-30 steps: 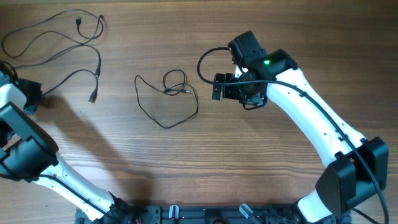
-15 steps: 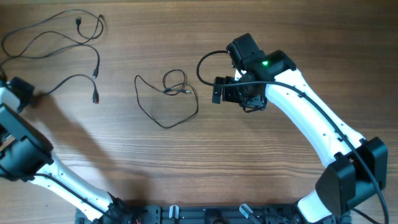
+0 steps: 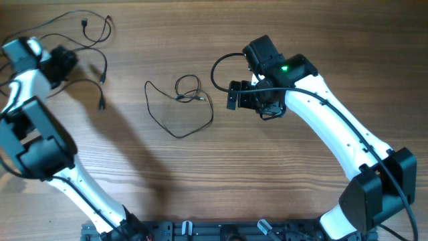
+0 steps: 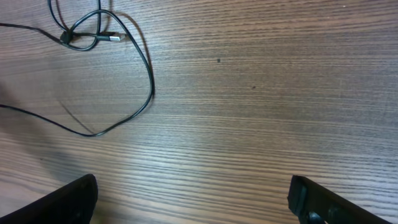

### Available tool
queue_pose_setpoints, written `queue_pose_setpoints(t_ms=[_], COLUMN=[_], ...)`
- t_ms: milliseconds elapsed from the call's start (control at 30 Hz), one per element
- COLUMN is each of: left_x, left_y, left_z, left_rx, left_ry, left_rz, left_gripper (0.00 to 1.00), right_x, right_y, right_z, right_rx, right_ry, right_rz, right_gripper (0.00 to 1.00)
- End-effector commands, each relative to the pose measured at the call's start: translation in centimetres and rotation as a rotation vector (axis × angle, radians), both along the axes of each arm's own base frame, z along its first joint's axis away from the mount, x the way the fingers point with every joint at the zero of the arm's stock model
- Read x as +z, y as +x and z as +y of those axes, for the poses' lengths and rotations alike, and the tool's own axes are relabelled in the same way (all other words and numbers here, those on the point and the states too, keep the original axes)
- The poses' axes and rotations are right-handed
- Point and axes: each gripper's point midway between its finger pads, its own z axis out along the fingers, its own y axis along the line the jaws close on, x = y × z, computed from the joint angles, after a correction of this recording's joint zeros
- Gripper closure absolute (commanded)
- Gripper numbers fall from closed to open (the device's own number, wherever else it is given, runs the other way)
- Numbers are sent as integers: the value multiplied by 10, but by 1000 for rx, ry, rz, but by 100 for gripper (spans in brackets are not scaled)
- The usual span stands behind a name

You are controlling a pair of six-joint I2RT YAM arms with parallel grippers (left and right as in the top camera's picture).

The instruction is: Untangle cables

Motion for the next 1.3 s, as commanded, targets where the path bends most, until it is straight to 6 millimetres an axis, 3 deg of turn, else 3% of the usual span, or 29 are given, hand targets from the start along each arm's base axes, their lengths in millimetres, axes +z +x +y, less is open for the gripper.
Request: queue_pose_setpoints(t_ms=[0,100,200,333,433,500,633,767,833,900,933,1033,1100,1267], left_x=[14,7,2,-11,-19,-23,-53,-56,-57,-58,-58,-61,-50,27], left_y=[13,20,21,10,4,2,1,4,1,-8,-11,-20,-21,-13], left_z=[-35,-72,-91,-89,-64,-59,-86,-93,-90,-71,-67,-67,-73,-101], left_rx=[-77,-125,-132,-96,-69,-92,-254,-277,-271,-211,-196,-199,-156,46], left_ry=[171,215,284,367,443,451,354,324,335,419,440,435,396,98], left_rz=[52,90,129,198,240,248,259,240,256,319,338,379,367,187], left_gripper=[25,29,34,41,41,42,46,45,58,91,96,96,96,96], right_x=[-9,-16,-22,-24,-25,-25,-24,-24,-24,-24,-24,-24,-24,-25], right_y=[0,-1,-3,-5,-8,-7,-4,-5,-5,-5,-6,-6,-7,-8], right_z=[2,5,8,10,9,9,10,10,10,10,10,9,9,9], right_rx=[-12,-6,0,5,5,5,5,5,6,6,6,5,8,31], right_ry=[-8,-4,0,9,2,2,9,9,9,7,6,5,3,0], right_rz=[21,46,70,83,95,93,81,82,82,84,86,88,92,88], right_gripper=[0,0,0,0,0,0,0,0,0,0,0,0,0,0])
